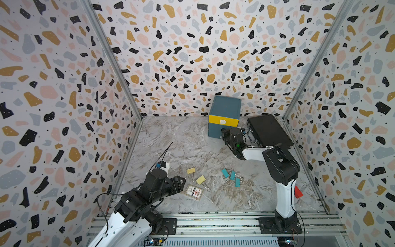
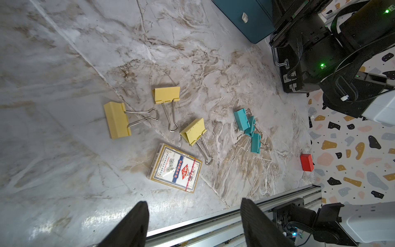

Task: Put the binder clips in the drawer according to color
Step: Open the drawer in the storage box.

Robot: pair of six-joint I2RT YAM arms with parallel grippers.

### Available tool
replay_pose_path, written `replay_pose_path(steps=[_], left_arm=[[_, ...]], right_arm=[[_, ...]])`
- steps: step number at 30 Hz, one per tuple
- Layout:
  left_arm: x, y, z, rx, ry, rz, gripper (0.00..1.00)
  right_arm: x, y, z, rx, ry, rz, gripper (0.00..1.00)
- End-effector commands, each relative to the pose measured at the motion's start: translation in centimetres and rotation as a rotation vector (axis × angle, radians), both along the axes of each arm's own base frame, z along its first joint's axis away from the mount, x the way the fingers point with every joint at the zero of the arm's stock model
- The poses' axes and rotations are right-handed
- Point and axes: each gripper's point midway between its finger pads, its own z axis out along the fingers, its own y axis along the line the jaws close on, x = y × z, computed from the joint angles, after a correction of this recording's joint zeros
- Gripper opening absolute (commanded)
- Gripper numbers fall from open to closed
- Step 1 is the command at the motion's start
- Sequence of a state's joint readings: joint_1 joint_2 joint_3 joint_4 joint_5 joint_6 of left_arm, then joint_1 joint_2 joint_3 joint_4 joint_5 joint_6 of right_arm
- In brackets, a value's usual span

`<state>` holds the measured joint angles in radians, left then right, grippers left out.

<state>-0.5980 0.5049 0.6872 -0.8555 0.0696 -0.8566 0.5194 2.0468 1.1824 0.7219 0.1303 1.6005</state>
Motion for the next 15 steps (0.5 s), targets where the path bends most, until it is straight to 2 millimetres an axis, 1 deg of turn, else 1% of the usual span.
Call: replay_pose_path(steps=[1, 6, 9, 11, 15], left_arm=[[0.0, -0.1, -0.1, 0.002, -0.013, -0.013, 0.72], [0.2, -0.3, -0.1, 0.0, -0.015, -0.014, 0.72], [0.5, -0.4, -0.4, 0.0, -0.012, -0.013, 0.72], [0.6, -0.6, -0.4, -0.002, -0.012, -0.012, 0.72], [0.9, -0.5, -0.3, 0.005, -0.019, -0.007, 0.72]], right_arm=[[1.0, -0.8, 2.4, 0.045, -0.059, -0.058, 0.01], [0.4, -0.8, 2.4, 0.052, -0.051, -0.049, 0.0], [-1.0, -0.7, 2.2, 0.051, -0.038, -0.049, 0.0], [-2.0, -0.2, 2.2, 0.051, -0.031, -0.04, 0.0], [-4.5, 0.5, 2.1, 0.049, -0.008, -0.02, 0.0]])
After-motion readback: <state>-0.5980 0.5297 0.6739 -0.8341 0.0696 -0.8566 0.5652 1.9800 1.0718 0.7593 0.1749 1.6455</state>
